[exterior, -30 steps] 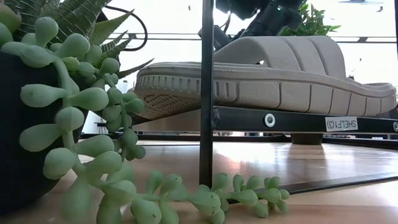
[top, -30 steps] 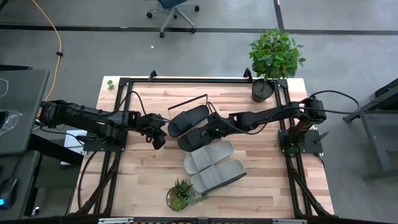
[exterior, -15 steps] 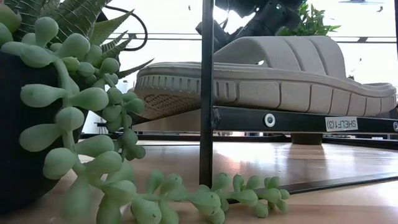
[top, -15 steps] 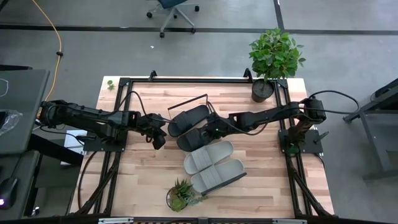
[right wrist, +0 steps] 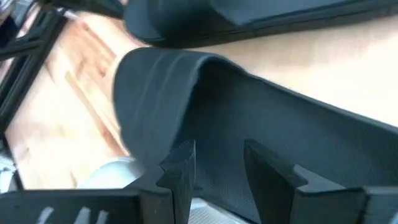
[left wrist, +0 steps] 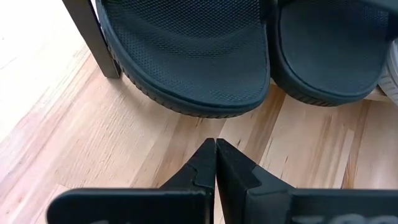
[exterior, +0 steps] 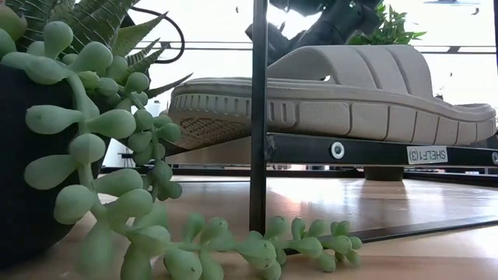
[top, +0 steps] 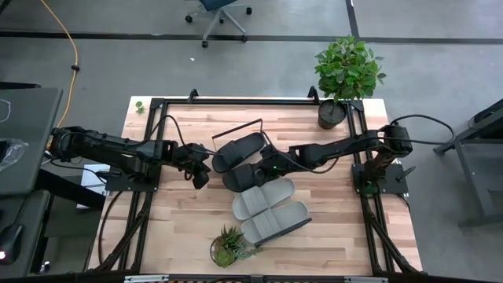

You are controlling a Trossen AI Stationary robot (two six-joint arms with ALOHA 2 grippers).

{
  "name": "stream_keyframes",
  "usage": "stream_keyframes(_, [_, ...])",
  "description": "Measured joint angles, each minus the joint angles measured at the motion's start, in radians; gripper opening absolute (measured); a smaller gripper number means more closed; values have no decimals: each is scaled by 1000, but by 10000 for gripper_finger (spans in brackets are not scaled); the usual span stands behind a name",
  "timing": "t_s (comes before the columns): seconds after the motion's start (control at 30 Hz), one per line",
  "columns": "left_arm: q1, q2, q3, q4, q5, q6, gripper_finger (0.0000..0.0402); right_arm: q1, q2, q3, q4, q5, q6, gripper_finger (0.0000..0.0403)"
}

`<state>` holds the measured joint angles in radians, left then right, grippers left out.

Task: Pick and place slides into the shelf
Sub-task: Adjust the black slippers on the shelf

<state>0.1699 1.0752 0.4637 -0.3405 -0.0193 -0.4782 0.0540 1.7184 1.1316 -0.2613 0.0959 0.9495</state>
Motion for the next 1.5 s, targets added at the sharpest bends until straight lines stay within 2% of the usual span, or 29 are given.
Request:
stream_keyframes(0.57, [0,0,0,0,1,0,0,8,0,0,40,-41,-14,128])
stream_keyframes(0.83, [0,0,0,0,4,0,1,8,0,0,12,46,16,128])
stream_keyframes(1.13, [0,0,0,-3,11,2,1,-30,-45,0,-21,199,68,128])
stream_keyframes(1.33, [0,0,0,-8,12,2,1,-125,-74,0,-70,152,27,128])
stream_keyframes(1.5, [0,0,0,-8,12,2,1,-205,-74,0,-86,71,-12,128])
